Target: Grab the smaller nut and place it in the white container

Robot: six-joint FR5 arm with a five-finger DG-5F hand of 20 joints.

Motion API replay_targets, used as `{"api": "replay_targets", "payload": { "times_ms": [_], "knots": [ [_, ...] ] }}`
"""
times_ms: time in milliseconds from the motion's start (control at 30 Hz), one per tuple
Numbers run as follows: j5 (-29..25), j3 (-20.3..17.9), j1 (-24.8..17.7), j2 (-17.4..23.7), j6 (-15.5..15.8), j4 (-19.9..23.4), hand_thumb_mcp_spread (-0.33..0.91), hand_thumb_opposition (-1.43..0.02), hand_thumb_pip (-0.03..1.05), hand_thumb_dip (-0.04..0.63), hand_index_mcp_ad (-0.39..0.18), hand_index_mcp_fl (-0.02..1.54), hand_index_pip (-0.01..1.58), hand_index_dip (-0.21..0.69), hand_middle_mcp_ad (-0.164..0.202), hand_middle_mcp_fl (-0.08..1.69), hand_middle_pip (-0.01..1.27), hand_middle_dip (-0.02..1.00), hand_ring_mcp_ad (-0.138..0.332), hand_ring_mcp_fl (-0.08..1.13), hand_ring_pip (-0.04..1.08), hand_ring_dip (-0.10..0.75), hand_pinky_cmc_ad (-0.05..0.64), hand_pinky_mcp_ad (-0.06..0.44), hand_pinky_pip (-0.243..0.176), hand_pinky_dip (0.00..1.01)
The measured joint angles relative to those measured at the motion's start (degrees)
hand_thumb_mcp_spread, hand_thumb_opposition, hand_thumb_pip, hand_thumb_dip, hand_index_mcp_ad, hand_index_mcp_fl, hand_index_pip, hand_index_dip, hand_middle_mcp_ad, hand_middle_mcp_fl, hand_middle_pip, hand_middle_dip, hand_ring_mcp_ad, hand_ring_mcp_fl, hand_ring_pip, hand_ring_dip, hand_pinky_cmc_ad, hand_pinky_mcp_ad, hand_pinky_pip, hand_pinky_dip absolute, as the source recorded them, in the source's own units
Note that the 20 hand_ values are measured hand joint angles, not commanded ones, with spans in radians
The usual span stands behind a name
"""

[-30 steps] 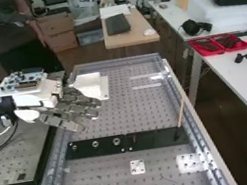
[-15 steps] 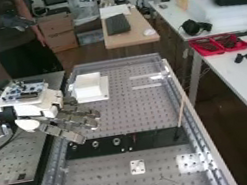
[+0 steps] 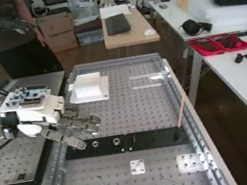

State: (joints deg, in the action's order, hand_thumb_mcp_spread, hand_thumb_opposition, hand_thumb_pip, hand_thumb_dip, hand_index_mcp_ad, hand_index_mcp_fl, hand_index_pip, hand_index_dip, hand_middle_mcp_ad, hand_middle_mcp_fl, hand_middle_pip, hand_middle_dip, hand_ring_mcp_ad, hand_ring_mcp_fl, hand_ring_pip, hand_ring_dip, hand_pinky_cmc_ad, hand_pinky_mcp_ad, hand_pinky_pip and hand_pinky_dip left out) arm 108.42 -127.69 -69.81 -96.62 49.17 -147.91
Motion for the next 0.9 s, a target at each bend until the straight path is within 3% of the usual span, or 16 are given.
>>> {"api": "replay_targets", "payload": {
  "times_ms": [600, 900],
  "knots": [
    [0.19, -0.33, 0.69, -1.4, 1.35, 1.0, 0.42, -0.88, 0.81, 0.29, -0.103, 0.09, 1.44, 0.283, 0.042, 0.12, 0.14, 0.24, 0.159, 0.0, 0.09, 0.086, 0.38, 0.291, -0.059, 0.18],
    [0.25, -0.58, 1.08, -2.13, 1.75, 2.27, 0.43, -0.88, 0.76, 0.29, -0.101, -0.01, 1.45, 0.332, 0.042, 0.12, 0.14, 0.24, 0.15, 0.0, 0.1, 0.091, 0.379, 0.291, -0.044, 0.18]
  ]
}}
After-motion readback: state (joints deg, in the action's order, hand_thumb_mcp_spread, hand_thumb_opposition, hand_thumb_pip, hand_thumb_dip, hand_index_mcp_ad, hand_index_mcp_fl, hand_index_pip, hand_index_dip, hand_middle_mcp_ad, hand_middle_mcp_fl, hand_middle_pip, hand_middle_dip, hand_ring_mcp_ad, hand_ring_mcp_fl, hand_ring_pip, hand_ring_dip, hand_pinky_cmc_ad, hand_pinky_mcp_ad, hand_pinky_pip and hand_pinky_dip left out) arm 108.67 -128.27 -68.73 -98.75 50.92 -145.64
